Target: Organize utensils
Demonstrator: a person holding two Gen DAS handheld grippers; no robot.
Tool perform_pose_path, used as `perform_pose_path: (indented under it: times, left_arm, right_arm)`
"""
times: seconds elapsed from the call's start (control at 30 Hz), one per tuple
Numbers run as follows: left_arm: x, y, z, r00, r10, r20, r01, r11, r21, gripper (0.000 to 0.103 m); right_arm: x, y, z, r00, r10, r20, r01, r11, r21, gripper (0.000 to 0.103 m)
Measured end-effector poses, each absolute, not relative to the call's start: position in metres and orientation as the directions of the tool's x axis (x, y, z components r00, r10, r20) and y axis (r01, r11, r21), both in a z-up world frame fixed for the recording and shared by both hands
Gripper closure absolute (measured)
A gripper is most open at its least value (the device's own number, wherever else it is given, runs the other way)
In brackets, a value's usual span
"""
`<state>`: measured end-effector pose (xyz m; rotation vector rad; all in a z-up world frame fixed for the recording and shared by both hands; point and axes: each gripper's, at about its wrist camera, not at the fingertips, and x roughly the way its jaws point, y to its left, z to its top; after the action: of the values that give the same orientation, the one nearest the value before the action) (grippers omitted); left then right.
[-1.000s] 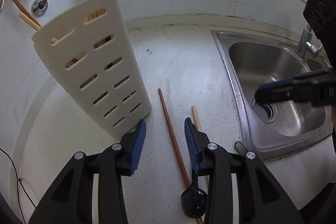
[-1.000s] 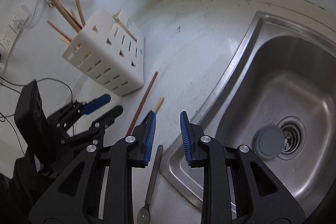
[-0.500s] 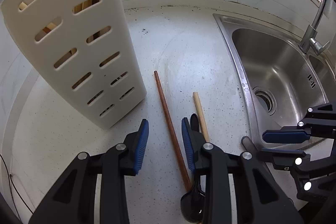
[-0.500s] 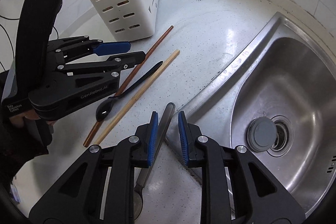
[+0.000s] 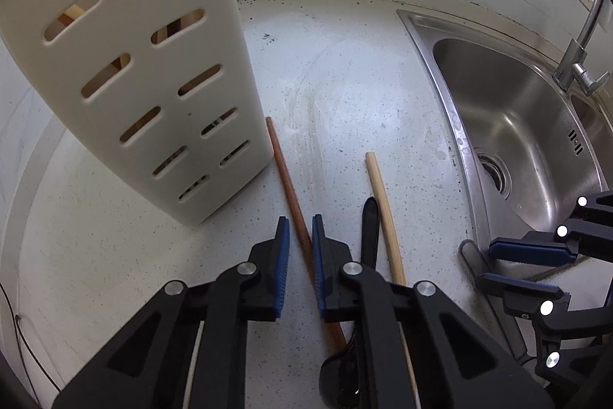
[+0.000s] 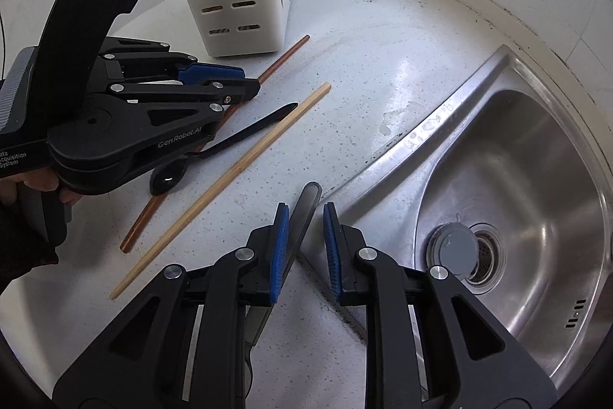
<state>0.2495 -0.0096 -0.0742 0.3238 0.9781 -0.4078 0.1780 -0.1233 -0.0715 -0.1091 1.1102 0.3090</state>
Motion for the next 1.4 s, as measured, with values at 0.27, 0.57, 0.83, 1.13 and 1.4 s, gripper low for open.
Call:
perform_pose_path:
  times: [0.27,0.57,0.83,1.13,1.4]
  left_arm:
    - [0.251,-0.008,-0.073,0.5,-0.167,-0.85,0.46,0.883,0.098,0.094]
    - [0.242,-0.012,-0.07,0.524,-0.153,-0.838,0.477,0.868,0.14,0.098]
    - [0.231,0.007,-0.048,0.573,-0.184,-0.799,0.444,0.889,0.115,0.098]
    - [0.214,0.02,-0.041,0.592,-0.2,-0.78,0.416,0.906,0.083,0.098]
    - [0.203,0.029,-0.033,0.612,-0.226,-0.758,0.409,0.911,0.059,0.098]
  right_arm:
    - [0.179,-0.124,-0.071,0.399,0.181,-0.899,-0.29,0.955,0.064,0.085]
    - [0.179,-0.128,-0.07,0.386,0.226,-0.894,-0.259,0.957,0.13,0.097]
    - [0.181,-0.156,-0.074,0.384,0.353,-0.853,-0.195,0.934,0.299,0.103]
    - [0.179,-0.151,-0.063,0.426,0.352,-0.833,-0.241,0.932,0.271,0.079]
    - [0.187,-0.122,-0.07,0.415,0.248,-0.875,-0.323,0.94,0.113,0.079]
